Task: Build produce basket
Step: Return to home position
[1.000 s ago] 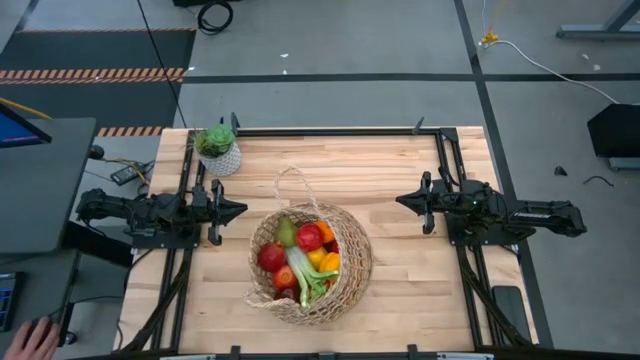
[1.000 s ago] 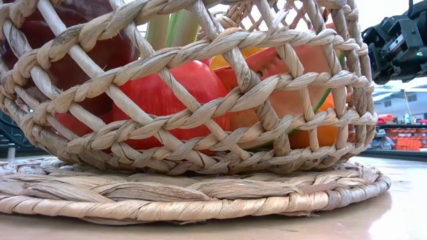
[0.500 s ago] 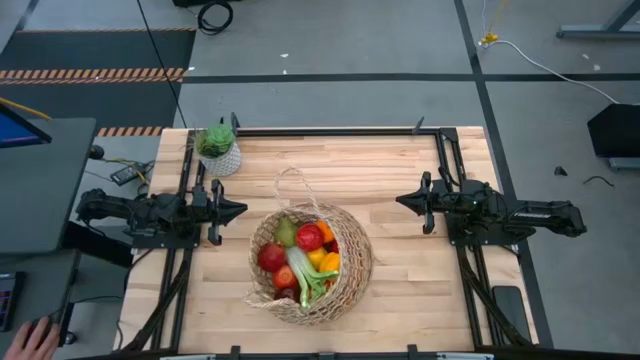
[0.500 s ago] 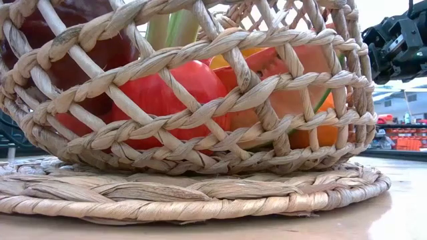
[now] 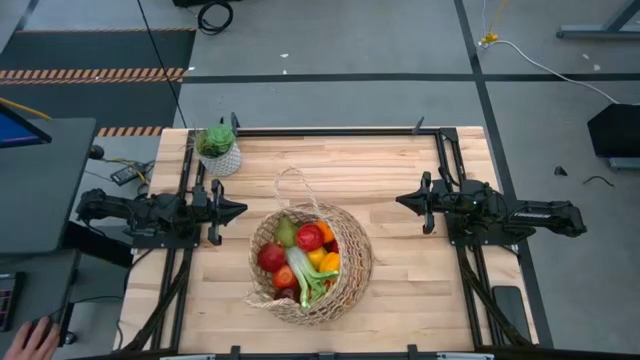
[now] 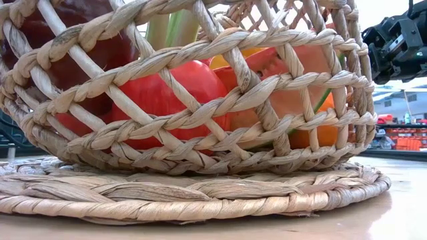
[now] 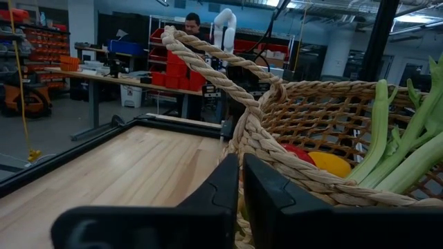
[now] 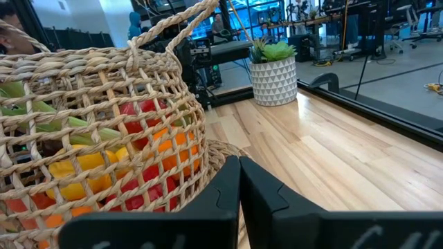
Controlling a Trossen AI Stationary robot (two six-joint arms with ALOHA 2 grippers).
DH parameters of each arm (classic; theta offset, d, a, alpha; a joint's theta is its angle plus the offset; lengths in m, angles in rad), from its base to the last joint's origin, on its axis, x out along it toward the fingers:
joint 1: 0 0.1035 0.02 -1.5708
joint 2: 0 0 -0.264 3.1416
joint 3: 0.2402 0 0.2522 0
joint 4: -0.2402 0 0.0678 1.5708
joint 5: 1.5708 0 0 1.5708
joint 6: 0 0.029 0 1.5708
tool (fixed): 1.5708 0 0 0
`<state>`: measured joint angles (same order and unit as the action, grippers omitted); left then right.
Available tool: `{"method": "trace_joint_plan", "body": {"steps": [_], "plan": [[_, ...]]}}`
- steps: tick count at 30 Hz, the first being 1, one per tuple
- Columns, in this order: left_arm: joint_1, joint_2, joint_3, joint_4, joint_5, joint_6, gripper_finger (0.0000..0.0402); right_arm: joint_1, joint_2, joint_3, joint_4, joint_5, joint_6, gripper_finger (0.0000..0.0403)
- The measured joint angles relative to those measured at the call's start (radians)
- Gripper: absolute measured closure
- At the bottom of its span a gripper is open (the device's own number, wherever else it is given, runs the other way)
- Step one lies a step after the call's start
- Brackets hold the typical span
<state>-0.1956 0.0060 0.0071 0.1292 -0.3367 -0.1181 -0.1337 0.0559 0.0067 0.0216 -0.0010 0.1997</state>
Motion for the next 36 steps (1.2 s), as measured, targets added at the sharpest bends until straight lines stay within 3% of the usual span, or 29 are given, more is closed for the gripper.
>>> {"method": "trace_joint_plan", "body": {"steps": [36], "plan": [[0.000, 0.000, 0.000, 0.000, 0.000, -0.001, 0.0376, 0.000, 0.000, 0.000, 0.000, 0.000, 0.000, 0.0389]]}}
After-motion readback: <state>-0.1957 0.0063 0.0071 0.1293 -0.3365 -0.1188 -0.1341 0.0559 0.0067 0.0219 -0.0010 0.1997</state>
